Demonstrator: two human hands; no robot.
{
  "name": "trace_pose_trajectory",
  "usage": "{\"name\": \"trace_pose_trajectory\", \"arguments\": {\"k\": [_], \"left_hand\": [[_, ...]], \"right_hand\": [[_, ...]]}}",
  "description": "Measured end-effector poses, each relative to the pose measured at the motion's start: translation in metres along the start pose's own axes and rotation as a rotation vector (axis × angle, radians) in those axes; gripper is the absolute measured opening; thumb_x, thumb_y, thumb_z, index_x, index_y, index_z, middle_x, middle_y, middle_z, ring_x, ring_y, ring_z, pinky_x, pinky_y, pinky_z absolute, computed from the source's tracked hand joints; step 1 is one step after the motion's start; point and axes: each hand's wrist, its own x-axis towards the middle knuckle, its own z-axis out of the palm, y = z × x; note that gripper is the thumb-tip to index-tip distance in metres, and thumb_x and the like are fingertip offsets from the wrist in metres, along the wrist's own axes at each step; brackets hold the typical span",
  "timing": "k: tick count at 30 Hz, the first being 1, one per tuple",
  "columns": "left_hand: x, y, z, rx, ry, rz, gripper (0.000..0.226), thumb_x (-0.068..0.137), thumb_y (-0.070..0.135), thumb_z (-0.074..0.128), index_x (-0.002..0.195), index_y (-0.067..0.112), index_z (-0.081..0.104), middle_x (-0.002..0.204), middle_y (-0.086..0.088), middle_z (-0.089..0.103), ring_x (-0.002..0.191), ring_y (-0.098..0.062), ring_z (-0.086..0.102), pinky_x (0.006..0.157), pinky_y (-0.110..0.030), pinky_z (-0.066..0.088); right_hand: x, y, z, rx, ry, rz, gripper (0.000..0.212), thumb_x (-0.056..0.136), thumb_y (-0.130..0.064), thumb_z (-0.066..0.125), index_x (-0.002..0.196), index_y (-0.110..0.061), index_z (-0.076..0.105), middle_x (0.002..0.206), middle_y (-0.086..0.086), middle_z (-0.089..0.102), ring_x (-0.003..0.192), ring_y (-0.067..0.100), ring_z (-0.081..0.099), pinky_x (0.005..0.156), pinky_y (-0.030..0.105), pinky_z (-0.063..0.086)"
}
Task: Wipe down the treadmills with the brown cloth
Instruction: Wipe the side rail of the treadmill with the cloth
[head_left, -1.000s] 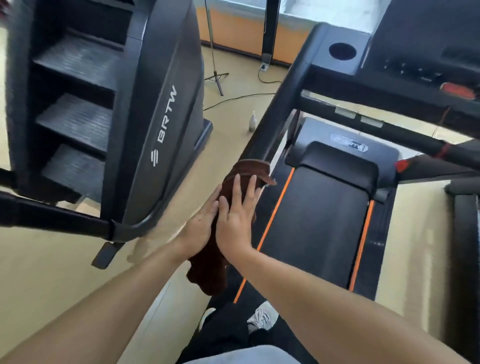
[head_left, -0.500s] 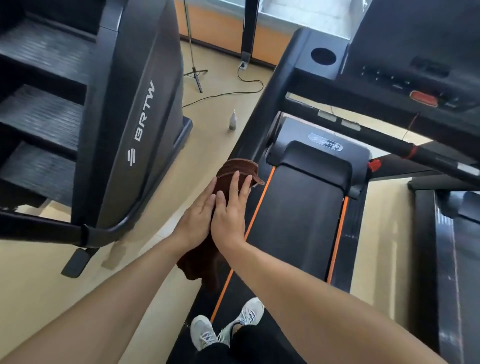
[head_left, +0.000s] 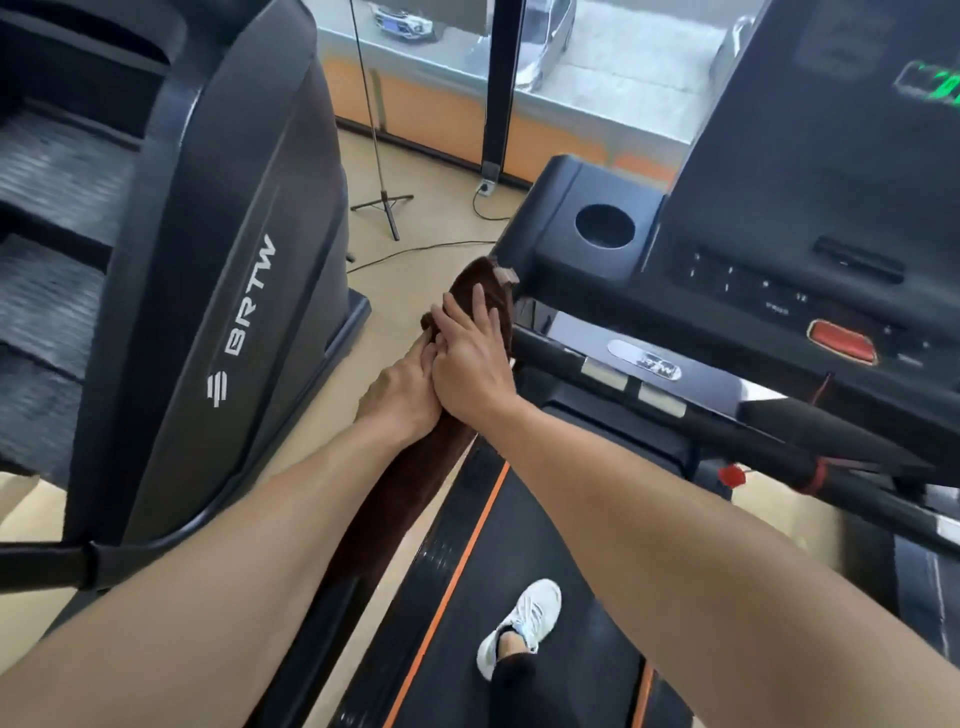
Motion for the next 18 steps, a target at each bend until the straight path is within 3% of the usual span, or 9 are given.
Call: {"name": "trace_pose_trajectory", "arguments": {"k": [6,13,18], "left_hand": [[0.071,0.079,0.019,0.203,0.171,-0.029,0.048,0.108,0.049,0.026,0.155,0.040,0.024,0.139,-0.008,0.060,0.122,-0.036,0.060,0.097,-0.048,0.046],[0.136,0.128,0.033,0.271,0.212,0.041,0.063,0.105,0.043,0.041,0.160,0.036,0.013,0.143,-0.006,0.054,0.117,-0.035,0.062,0.091,-0.048,0.049],[0.187,0.172,0.045,0.355,0.227,0.106,0.058,0.109,0.041,0.029,0.162,0.028,0.011,0.151,-0.008,0.044,0.122,-0.034,0.058,0.091,-0.046,0.047]], "right_hand": [[0.085,0.051,-0.065,-0.198,-0.091,-0.094,0.051,0.109,-0.026,0.030,0.158,-0.014,0.037,0.170,0.004,0.021,0.159,0.022,-0.006,0.126,0.034,-0.008],[0.150,0.086,-0.108,-0.296,-0.114,-0.058,0.053,0.109,-0.027,0.029,0.161,-0.017,0.028,0.172,0.002,0.013,0.159,0.021,-0.003,0.128,0.034,-0.003],[0.192,0.117,-0.147,-0.355,-0.140,0.017,0.057,0.110,-0.030,0.029,0.165,-0.018,0.015,0.173,0.003,0.003,0.159,0.024,-0.004,0.129,0.037,-0.001]]}}
